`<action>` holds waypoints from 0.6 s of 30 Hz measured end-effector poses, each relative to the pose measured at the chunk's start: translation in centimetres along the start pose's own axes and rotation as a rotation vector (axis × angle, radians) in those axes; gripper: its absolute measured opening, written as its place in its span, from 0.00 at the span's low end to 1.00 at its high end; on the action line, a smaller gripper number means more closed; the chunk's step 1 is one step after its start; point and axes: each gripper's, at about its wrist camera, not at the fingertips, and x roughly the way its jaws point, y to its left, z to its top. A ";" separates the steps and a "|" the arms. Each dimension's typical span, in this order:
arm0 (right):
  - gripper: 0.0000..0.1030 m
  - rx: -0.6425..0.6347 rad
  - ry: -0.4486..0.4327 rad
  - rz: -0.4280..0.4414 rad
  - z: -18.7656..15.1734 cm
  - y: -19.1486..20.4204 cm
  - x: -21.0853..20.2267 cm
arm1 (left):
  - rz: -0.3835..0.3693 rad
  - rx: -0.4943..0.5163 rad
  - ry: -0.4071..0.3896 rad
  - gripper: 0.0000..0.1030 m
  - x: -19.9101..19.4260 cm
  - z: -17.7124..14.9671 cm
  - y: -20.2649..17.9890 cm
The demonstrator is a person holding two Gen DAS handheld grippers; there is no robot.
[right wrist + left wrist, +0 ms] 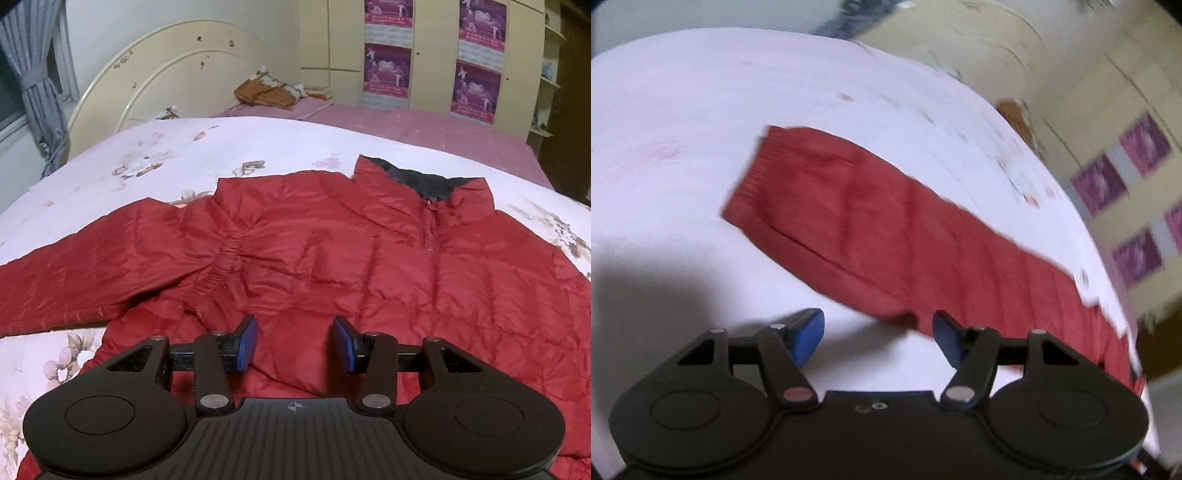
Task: Fold large clothes
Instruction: 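Move the left tool to the other sleeve cuff and grasp it, then fold the grasped sleeve with the left tool over the jacket body and release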
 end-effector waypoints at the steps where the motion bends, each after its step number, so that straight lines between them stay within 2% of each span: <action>1: 0.44 0.001 0.002 -0.002 0.0 0.1 0.2 | -0.011 -0.024 -0.010 0.61 0.3 0.4 0.4; 4: 0.44 -0.008 0.012 -0.014 0.0 0.4 0.9 | -0.029 -0.060 -0.058 0.58 1.2 1.6 0.7; 5: 0.44 -0.014 0.019 -0.020 0.0 0.5 1.2 | -0.024 -0.059 -0.076 0.49 1.5 1.8 0.5; 6: 0.44 -0.020 0.028 -0.026 -0.1 0.6 1.5 | -0.010 -0.056 -0.095 0.36 1.8 2.1 0.3; 9: 0.44 -0.034 0.043 -0.041 -0.3 0.8 2.3 | -0.005 -0.078 -0.115 0.17 2.4 2.5 0.7; 14: 0.44 0.020 0.018 -0.041 -0.3 0.2 2.2 | -0.036 -0.010 -0.156 0.10 1.3 3.2 -0.5; 18: 0.44 -0.011 0.059 -0.047 -0.2 0.4 3.3 | -0.117 0.108 -0.183 0.10 -0.1 3.9 -4.3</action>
